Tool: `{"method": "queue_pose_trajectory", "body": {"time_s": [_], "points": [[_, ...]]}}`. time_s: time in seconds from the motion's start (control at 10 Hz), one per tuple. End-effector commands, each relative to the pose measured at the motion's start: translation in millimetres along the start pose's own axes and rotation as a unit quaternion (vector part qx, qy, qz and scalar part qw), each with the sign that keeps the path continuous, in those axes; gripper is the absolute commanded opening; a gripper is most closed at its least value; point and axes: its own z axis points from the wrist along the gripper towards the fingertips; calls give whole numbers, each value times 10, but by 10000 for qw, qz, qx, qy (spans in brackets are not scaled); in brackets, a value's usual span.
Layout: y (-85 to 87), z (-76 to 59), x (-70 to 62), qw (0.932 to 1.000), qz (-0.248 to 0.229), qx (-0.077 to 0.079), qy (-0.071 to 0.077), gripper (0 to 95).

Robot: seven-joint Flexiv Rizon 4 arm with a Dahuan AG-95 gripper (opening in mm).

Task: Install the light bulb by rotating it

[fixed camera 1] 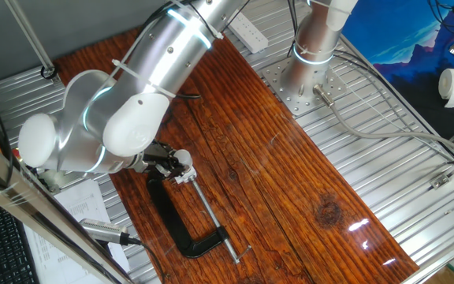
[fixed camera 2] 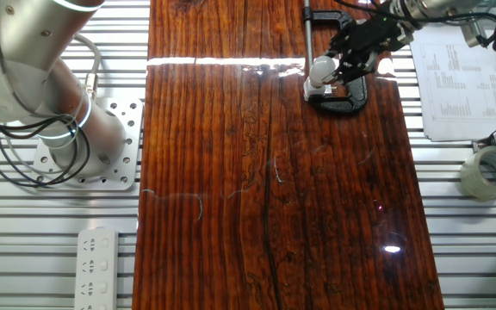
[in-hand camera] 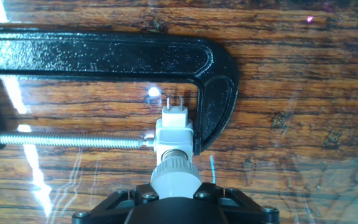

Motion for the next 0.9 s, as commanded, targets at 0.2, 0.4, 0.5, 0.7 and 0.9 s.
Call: {"method": "queue_pose_trajectory", "body": {"time_s": [0.2,0.4,0.5,0.7,0.9], "points": [[6,4,-2,9999,65,-129,-11,380],[-3,2,1,9998,98,-157,-12,380],[-2,1,2,9998,121,-174,-11,380],[-1,-1,3,9996,178,-204,-10,380],[0,-3,5,9995,216,-214,-7,570]]}}
